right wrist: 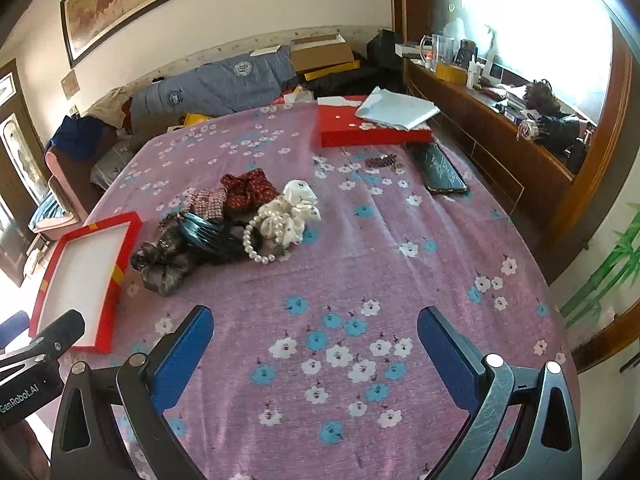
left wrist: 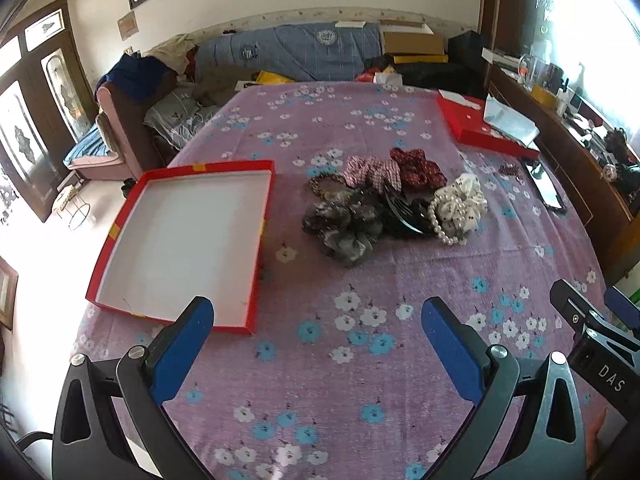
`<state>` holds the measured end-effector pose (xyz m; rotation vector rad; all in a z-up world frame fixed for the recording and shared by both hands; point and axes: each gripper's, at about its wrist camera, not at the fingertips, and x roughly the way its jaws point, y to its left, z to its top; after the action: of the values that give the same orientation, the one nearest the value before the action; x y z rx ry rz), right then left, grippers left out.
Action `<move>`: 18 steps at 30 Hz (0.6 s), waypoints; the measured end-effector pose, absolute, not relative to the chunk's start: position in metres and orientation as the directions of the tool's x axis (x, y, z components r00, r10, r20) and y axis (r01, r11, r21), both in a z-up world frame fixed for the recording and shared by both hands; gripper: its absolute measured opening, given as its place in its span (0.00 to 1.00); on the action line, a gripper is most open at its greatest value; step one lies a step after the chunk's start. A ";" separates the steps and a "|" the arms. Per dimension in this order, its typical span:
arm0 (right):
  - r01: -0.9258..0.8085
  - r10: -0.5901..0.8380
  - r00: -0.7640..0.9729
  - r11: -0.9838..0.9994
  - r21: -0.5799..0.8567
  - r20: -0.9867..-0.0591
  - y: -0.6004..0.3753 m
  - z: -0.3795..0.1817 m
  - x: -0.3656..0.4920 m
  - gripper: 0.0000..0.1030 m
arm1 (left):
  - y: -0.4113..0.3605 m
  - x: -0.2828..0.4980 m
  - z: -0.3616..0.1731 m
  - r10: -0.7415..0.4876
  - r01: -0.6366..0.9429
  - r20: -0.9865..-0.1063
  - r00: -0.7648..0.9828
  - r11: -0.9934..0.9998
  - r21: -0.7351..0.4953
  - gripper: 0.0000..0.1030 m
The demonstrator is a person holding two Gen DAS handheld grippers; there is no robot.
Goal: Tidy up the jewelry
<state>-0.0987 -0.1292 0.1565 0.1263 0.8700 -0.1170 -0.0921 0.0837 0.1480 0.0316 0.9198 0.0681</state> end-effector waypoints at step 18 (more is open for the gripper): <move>0.135 -0.002 0.586 0.986 0.095 -0.811 -0.157 0.126 -0.085 1.00 | 0.068 -0.077 0.117 0.108 -0.071 -0.856 0.505 0.994 0.083 1.00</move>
<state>-0.0852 -0.1569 0.1264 0.1528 0.9428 -0.0802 -0.0774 0.0681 0.1173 0.0385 1.0360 0.1078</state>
